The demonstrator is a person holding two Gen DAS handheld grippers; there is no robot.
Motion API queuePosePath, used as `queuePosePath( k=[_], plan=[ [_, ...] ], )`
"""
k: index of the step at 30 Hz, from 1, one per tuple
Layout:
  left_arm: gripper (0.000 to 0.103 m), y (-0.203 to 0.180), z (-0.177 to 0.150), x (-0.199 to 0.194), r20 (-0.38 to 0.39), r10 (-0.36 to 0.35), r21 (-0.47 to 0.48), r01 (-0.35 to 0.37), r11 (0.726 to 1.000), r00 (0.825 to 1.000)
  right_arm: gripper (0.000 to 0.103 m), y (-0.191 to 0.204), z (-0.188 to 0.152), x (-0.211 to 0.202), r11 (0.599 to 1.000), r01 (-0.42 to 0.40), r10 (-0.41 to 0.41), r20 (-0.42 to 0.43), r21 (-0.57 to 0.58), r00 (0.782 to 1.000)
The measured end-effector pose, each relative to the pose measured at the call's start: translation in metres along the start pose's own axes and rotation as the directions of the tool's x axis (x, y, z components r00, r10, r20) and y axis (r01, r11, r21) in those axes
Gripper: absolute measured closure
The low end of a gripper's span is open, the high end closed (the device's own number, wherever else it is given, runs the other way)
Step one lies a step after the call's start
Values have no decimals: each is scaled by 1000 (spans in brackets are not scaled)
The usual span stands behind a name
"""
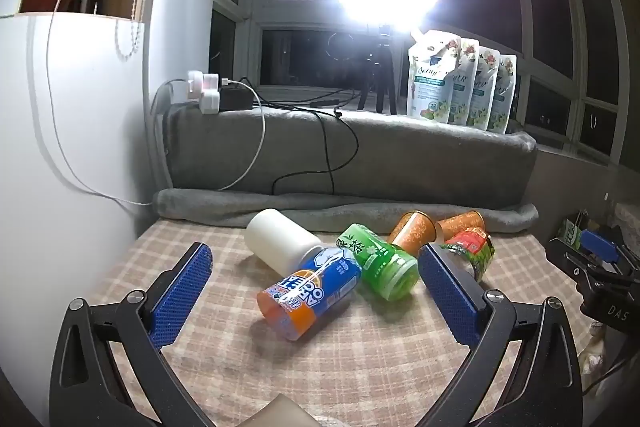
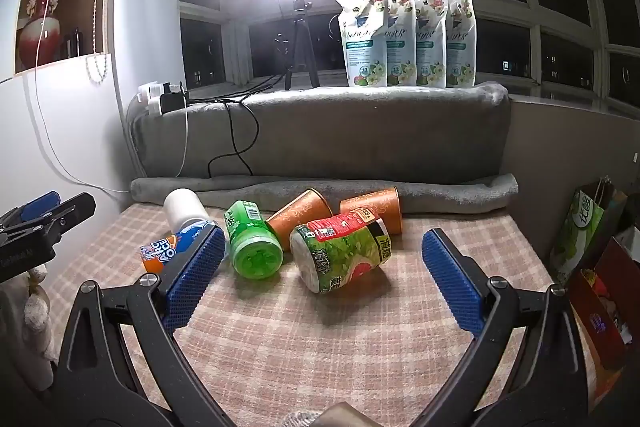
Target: Flip cup upright
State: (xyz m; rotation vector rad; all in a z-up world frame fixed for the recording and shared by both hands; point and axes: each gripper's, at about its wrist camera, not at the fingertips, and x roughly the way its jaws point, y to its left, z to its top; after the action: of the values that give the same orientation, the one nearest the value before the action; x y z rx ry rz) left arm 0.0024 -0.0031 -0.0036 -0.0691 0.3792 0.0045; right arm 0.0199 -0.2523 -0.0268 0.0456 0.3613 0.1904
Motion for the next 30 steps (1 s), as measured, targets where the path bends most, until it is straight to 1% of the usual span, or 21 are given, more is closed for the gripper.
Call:
queuePosePath(
  k=[22,26,30],
  plan=[
    [1,1,3,-4,2,-11,7,10,1000,1000,2,-1,-1,1,1000,1,-1,-5,2,1000],
    [1,0,3,-4,1,-13,11,13,1000,1000,2,-9,-2,3,1000,1,-1,-12,18,1000],
    [1,0,3,-3,2,-14,11,14,1000,1000,2,-8,-2,3,1000,2,-2,-12,17,1000]
  ],
)
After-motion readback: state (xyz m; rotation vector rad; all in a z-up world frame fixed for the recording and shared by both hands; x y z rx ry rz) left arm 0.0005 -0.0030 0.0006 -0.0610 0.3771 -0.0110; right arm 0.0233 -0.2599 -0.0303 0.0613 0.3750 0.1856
